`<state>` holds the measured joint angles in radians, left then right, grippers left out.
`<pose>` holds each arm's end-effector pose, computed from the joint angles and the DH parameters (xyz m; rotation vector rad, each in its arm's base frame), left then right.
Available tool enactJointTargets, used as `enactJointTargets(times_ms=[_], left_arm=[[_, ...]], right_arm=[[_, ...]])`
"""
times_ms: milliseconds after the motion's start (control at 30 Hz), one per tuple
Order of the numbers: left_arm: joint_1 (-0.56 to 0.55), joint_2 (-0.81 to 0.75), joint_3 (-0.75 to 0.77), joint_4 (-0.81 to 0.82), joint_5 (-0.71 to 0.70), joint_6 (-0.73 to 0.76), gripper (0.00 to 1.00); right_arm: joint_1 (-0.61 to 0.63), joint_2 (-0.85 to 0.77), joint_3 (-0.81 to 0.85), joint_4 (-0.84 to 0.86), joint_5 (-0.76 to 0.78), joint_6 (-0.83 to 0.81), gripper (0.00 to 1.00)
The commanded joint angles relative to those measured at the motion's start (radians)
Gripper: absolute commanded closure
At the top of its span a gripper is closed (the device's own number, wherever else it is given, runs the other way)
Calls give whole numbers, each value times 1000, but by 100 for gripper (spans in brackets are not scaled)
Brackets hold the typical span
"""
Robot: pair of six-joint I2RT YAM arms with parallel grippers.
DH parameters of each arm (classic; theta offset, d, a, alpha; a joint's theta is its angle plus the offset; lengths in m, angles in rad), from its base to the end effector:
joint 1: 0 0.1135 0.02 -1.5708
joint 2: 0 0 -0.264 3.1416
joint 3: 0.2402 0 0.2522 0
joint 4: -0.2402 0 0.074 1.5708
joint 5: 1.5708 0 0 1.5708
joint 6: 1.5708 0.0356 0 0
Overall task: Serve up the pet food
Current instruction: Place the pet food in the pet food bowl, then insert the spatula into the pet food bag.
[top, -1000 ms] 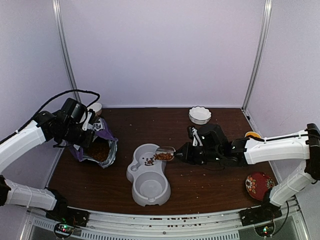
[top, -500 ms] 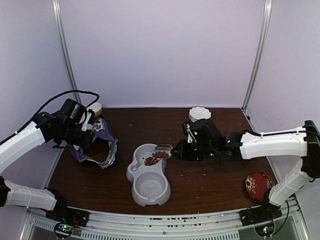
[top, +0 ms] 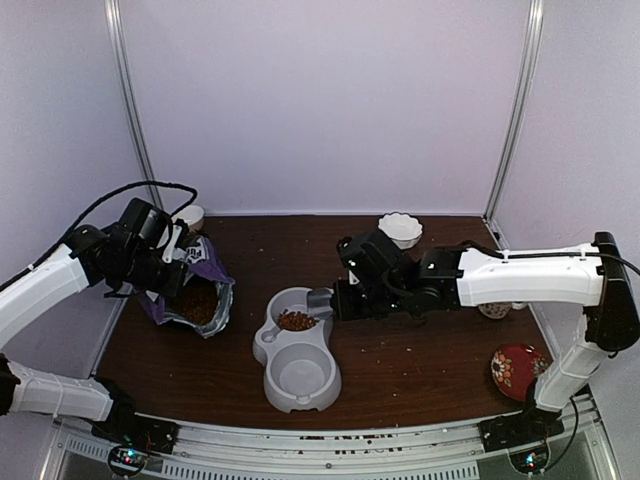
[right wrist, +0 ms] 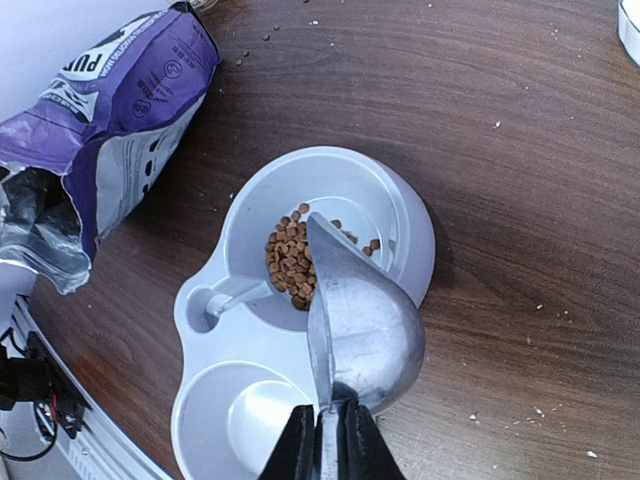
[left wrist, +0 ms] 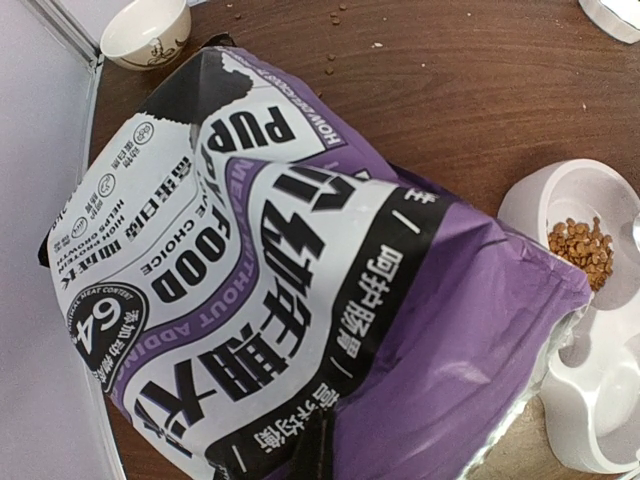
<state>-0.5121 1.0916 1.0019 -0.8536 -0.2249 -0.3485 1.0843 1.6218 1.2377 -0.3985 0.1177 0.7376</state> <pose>0.1882 -0.0967 0.2976 0.1121 2.4794 -0.0812 0.1723 0.3168 0.2639 -0.3670 2.4475 0.7235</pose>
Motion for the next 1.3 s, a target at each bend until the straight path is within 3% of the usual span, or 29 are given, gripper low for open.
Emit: enactJointTargets(times_ms=[0, 567, 967, 1267], left_arm=[[4, -27, 6, 19, 4, -29, 100], [4, -26, 7, 21, 5, -31, 100], [2, -15, -9, 86, 151, -95, 100], [-58, 17, 14, 105, 182, -151, 100]], right_arm=[[25, 34, 81, -122, 107, -59, 100], [78, 3, 141, -152, 178, -76, 100], [134, -29, 155, -54, 145, -108, 100], [145, -108, 37, 85, 47, -129, 100]])
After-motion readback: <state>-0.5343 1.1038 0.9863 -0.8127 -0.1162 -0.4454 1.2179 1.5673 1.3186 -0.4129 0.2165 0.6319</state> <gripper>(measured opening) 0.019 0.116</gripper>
